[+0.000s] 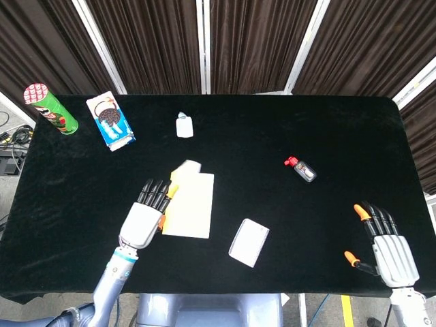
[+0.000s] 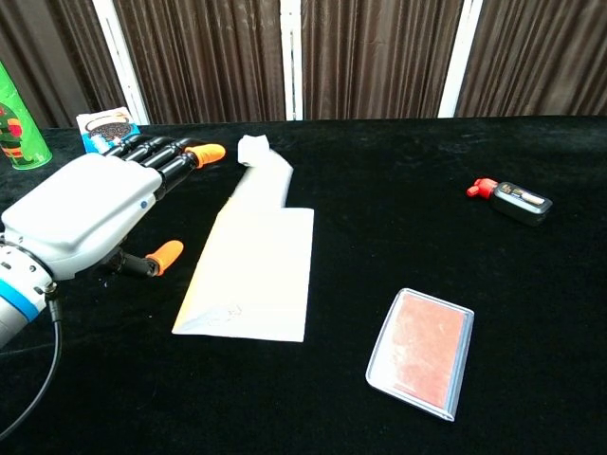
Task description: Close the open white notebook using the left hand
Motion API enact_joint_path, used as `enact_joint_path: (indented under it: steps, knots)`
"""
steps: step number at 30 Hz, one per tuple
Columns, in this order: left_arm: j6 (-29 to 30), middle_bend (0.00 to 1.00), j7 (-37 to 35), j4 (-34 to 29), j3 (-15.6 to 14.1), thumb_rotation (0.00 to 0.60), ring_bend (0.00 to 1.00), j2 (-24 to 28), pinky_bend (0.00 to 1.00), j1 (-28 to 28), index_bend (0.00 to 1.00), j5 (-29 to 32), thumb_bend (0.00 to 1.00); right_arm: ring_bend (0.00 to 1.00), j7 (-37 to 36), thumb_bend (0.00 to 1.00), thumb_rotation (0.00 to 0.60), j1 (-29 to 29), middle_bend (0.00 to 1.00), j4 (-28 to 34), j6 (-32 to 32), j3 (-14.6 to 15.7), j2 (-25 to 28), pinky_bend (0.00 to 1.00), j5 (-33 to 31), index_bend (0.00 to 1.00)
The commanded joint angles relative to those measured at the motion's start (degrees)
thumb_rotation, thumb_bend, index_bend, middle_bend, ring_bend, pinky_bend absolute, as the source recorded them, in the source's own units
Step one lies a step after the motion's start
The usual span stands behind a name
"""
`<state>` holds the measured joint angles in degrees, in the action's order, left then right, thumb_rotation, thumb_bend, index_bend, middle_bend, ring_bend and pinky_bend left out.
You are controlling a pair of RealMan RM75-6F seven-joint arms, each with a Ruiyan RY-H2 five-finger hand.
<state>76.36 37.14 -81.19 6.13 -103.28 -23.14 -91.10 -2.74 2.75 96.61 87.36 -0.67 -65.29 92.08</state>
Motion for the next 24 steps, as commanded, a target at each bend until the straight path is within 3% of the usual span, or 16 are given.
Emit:
enact_joint_path:
  steps: [1,6,11,19,24]
  knots:
    - [0.8,0.0,0.0,0.1,-0.3,0.6,0.0,0.3,0.0,0.2,0.0,-0.4,0.41,0.0,0.1,0.08,0.6,0.0,0.0,0.0,-0.1,0.0,0.0,0.0,0.0,0.0]
    - [2.3,0.0,-0.2,-1.3,-1.1,0.6,0.0,2.9,0.0,1.7,0.0,0.3,0.38,0.0,1.0,0.08,0.6,0.1,0.0,0.1,-0.8,0.3,0.0,0.0,-0.2,0.0]
    - [4.8,0.0,0.1,-4.9,-2.5,0.6,0.0,8.4,0.0,5.8,0.0,3.5,0.27,0.0,1.6,0.08,0.6,0.1,0.0,-0.2,-1.1,0.2,-0.3,0.0,-0.6,0.0]
    - [11.5,0.0,-7.7,-8.5,-5.6,0.6,0.0,19.3,0.0,12.9,0.0,4.4,0.1,0.0,3.3,0.08,0.6,0.2,0.0,-0.9,-1.2,0.5,-1.3,0.0,-0.1,0.0]
    - [15.7,0.0,-12.7,-10.0,-6.9,0.6,0.0,24.7,0.0,16.9,0.0,4.6,0.09,0.0,3.7,0.08,0.6,0.2,0.0,-1.1,-1.0,0.3,-1.6,0.0,-0.1,0.0]
